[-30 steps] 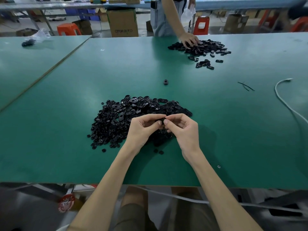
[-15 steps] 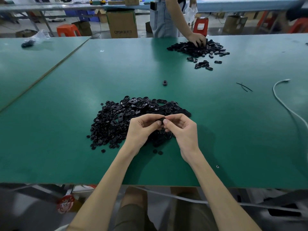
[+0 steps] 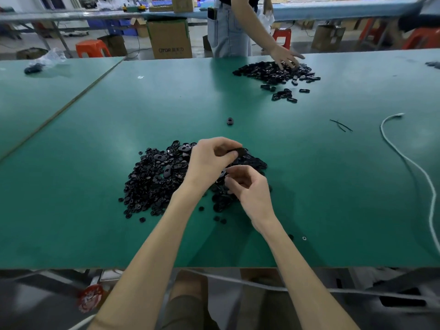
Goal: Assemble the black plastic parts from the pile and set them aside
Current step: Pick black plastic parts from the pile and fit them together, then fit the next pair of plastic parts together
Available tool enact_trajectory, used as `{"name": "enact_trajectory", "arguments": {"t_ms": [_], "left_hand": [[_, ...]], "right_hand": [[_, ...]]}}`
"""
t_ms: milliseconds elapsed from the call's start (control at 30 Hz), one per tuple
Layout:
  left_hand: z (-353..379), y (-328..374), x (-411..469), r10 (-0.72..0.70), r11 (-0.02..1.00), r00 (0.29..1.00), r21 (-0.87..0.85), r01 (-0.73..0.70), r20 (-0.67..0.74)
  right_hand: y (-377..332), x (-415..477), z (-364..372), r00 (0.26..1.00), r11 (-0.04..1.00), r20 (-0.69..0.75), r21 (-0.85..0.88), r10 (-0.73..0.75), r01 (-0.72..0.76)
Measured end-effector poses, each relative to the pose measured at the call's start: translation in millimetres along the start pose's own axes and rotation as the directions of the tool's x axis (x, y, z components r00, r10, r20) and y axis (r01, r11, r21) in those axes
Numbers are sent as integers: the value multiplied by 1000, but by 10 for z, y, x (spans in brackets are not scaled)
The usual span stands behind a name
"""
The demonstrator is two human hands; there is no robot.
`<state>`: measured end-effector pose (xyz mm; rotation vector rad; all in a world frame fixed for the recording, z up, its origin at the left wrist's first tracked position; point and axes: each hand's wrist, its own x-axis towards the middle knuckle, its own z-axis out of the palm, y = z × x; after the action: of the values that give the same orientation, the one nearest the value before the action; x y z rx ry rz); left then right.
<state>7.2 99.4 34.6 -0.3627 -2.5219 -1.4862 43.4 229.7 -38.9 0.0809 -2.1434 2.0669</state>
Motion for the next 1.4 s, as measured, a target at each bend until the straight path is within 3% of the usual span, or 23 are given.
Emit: {"name": "enact_trajectory", "arguments": {"t_ms": [200,333,500,567,667,767,867,933,1400], "left_hand": [[548,415,137,47,991,962,108,-79,269],[893,467,151,3,948,922,293,-126,387],[973,452,194,-26,903,907,400,-159,420],[919,436,183,-2,942,930,313,-121,368],[695,371,137,30,991,991,124,-47,129],[353,143,113,-12,963,999,270,23,-42],[97,-114,63,-149,845,988,515,147,-38],[59,-228,-17,-217,793,976,585,170,10],[144,-290,-158,-118,800,993,592,99,-7]], "right_hand": [[34,1,4,994,986,-41,-128,101,-105],[27,-48,-56,994,994,105,96,40,-50],[13,-39,-69,995,979,81,189,59,-73],[-1,-33,-59,990,978,104,172,97,-114],[-32,16,-28,992,988,0,90,129,-128],[-20,11,7,999,1000,-29,14,27,-26],[-12,-4,14,999,999,-24,48,21,-19],[-1,-4,22,999,996,-30,90,22,-19],[-9,-17,-17,998,990,-52,137,44,-37]]}}
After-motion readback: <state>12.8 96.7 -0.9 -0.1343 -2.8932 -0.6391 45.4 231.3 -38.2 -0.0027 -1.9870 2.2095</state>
